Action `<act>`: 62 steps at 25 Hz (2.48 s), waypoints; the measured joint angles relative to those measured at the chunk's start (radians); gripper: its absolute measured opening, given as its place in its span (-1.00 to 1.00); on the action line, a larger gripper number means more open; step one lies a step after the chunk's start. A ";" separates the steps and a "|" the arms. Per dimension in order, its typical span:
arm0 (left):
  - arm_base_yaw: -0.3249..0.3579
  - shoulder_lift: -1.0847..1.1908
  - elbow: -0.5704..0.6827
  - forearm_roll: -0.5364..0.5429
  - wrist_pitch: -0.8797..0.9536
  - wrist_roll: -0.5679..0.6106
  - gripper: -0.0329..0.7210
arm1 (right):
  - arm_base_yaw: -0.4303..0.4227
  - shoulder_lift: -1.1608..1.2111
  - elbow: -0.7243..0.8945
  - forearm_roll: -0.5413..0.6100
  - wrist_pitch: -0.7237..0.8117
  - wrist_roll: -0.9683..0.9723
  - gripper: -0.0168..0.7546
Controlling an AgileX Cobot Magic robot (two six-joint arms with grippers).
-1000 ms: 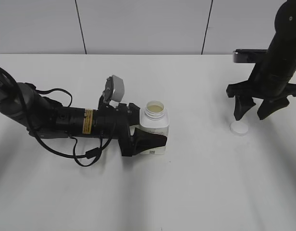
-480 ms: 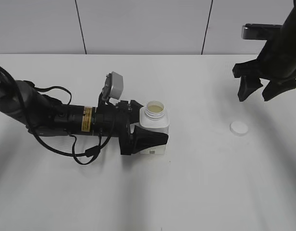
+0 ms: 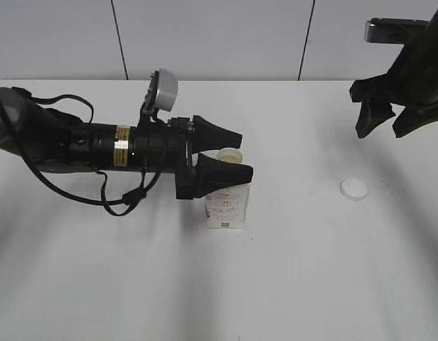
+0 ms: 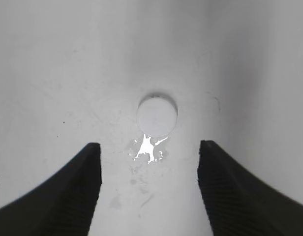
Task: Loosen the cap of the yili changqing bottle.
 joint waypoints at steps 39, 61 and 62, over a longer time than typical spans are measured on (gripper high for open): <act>0.039 -0.579 -0.019 -1.088 1.795 0.215 0.34 | 0.000 -0.091 -0.241 -0.063 0.283 -0.005 0.32; 0.096 -0.689 -0.084 -1.287 2.417 0.535 0.34 | 0.000 -0.578 0.212 -0.076 0.288 0.030 0.32; 0.096 -0.723 -0.048 -1.286 2.419 0.536 0.34 | 0.000 -0.628 0.235 -0.076 0.288 0.030 0.32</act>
